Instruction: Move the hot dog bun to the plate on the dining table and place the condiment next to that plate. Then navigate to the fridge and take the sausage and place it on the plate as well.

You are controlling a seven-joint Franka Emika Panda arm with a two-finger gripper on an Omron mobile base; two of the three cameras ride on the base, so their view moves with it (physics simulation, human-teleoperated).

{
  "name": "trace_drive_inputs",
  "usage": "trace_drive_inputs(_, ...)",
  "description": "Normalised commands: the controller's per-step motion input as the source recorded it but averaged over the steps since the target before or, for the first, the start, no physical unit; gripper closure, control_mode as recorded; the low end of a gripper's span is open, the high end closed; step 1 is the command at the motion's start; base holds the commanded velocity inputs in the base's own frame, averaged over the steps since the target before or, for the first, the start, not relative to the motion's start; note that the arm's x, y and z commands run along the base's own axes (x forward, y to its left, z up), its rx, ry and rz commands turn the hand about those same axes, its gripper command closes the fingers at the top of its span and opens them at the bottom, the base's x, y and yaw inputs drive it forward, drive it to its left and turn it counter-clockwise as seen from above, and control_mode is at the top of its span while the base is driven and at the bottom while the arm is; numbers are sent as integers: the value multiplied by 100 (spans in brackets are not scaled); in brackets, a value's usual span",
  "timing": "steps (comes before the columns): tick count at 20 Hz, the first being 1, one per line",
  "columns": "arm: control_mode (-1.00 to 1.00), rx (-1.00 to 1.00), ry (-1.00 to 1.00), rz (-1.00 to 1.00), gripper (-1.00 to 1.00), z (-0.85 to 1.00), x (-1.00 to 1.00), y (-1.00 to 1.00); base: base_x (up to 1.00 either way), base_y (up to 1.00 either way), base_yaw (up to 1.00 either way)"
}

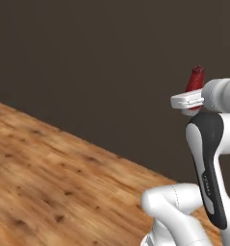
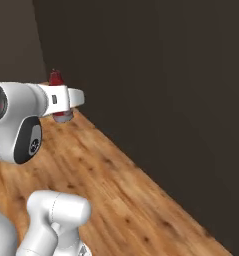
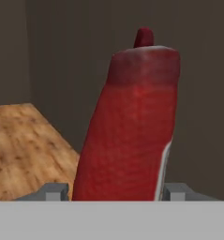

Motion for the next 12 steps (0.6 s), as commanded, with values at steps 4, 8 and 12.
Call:
trace_drive_inputs(4, 100, 0, 0, 0, 100, 0, 0, 0, 100, -15, 49)
trace_drive_inputs(8, 100, 0, 0, 0, 100, 0, 0, 0, 100, -14, 50)
trace_drive_inputs(12, 100, 0, 0, 0, 100, 0, 0, 0, 100, -20, 48)
